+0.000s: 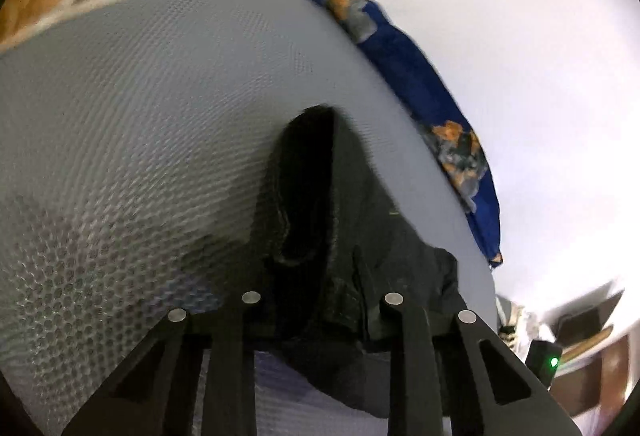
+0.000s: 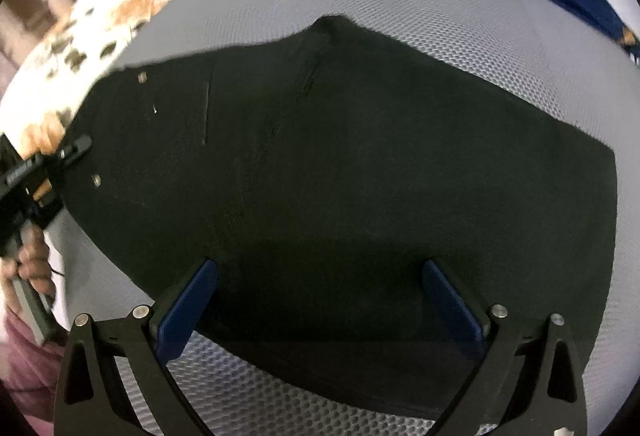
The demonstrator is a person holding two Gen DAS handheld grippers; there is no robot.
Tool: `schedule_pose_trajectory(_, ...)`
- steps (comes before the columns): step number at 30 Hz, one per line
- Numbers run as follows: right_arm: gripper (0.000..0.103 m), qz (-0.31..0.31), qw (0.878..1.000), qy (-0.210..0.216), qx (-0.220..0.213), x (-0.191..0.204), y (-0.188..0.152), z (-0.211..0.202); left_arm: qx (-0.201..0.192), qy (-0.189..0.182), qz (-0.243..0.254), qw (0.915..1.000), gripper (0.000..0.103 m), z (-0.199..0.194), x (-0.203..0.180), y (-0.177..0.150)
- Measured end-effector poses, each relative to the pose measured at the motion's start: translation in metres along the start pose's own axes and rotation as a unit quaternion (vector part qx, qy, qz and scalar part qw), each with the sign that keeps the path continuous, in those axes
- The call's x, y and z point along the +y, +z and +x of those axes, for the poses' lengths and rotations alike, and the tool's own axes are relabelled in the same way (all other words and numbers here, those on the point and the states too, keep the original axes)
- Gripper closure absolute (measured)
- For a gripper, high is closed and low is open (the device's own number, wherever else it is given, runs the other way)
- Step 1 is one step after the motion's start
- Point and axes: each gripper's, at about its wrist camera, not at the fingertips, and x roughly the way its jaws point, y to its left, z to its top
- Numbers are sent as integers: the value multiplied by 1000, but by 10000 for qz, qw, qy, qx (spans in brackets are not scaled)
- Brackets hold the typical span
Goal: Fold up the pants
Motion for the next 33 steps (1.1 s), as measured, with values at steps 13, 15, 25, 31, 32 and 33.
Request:
schedule_pose_trajectory(13,2,875,9903,-73,-1078,-81,9,-89,381,-1106,1807,9766,78,15,-184,-17)
schedule_pose_trajectory(15,2,1022,9870,-105,-1232,-98,8,-103,674,-1215,2150,9667,78,36,-216,-32)
schedule_pose_trajectory(25,2,1925,9708,187,-1421,-183,-5,-134,2112,-1145,3294,9131,78,137,-299,-125)
schedule_pose_trajectory(31,4,2158,9672,635,-1181,-202,-17,-118,2515,-868,3747,8882,78,170,-305,-174)
schedule_pose_trajectory(32,5,2154,9675,764,-1085,-203,-18,-112,2516,-711,3913,8823,78,176,-304,-183)
schedule_pose_trajectory(33,8,2129,9680,837,-1031,-202,-19,-109,2499,-642,4018,8786,78,180,-309,-190)
